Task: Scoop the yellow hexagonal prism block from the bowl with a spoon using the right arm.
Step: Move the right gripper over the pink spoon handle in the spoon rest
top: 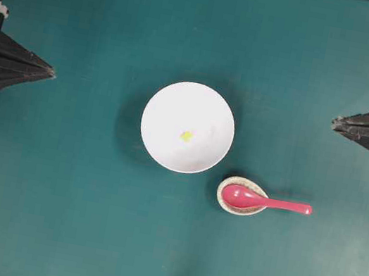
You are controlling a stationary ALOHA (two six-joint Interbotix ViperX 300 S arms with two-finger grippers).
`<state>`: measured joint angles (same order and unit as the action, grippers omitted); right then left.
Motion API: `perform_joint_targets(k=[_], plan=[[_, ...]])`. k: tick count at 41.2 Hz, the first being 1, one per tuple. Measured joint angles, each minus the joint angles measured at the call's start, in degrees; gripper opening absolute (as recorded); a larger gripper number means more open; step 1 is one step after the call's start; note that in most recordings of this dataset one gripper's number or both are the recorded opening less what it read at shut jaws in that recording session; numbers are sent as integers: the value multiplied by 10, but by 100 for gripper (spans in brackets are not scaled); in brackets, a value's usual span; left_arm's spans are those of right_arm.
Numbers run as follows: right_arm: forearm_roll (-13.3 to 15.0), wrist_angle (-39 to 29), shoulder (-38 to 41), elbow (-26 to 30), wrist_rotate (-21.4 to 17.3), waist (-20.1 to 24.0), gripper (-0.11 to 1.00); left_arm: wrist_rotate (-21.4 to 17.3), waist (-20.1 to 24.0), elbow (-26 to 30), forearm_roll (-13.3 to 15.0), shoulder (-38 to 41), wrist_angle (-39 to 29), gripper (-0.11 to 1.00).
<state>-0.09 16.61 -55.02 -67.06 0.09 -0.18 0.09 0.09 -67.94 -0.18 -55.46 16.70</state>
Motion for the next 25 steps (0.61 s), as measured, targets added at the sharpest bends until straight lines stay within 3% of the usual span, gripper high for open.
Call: perform_joint_targets(k=[5,19,22,25], plan=[[0,0,4,0,0,-1,0,4,0,2,1,1,-36,0],[0,4,5,-1,-1,-3,1,5,0,4,-1,1,-43,0],[-1,4,4,0,-1,-2,8,5,0,4,-1,1,-44,0],[-1,4,4,0,0,-3,23,5,0,4,-1,1,-44,0]])
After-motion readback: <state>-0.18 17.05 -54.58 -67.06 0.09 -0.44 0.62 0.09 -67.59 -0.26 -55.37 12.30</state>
